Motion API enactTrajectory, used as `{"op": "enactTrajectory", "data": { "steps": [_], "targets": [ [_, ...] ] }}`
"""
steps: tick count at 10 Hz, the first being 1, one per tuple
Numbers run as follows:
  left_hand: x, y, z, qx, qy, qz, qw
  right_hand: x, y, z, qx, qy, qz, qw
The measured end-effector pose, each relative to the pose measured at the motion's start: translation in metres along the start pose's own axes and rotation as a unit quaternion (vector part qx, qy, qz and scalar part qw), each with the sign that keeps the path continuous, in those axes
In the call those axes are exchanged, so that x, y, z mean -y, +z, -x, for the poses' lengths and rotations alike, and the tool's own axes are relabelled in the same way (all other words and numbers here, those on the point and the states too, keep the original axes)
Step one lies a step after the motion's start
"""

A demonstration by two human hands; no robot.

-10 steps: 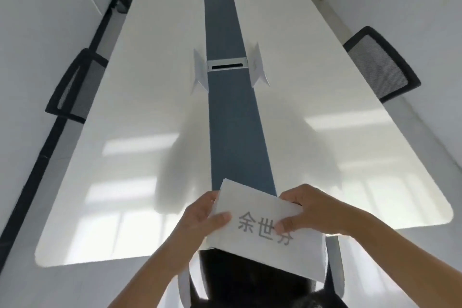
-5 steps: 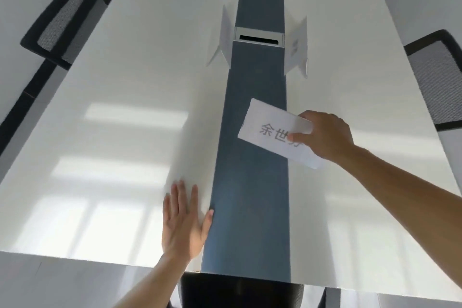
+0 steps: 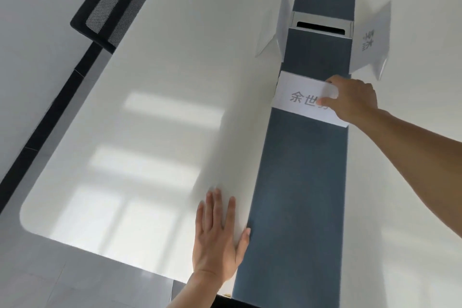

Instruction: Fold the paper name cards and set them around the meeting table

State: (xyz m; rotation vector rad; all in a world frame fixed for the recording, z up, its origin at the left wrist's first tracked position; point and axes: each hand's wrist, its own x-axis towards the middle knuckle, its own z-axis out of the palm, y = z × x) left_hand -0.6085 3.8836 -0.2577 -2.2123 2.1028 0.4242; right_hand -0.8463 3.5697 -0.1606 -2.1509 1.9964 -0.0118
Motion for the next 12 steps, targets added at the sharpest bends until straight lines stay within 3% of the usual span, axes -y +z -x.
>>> {"op": "enactTrajectory", "data": {
  "steps": [3, 10, 11, 12],
  "targets": [
    [-0.001, -0.004, 0.001, 0.005, -0.009, 0.006, 1.0, -0.005, 0.023, 0.052, -0.027, 0.002, 0.107, 0.994],
    [-0.001, -0.003, 0.001, 0.0, -0.011, 0.005, 1.0, -0.021, 0.027, 0.05, -0.01, -0.015, 0.116, 0.993],
    [0.001, 0.002, 0.002, -0.019, -0.006, 0.01, 1.0, -0.021, 0.021, 0.065, -0.037, -0.035, 0.11, 0.993],
    [0.001, 0.003, 0.001, -0.04, -0.005, 0.013, 0.999, -0.015, 0.018, 0.094, -0.075, -0.039, 0.02, 0.996]
  ]
}}
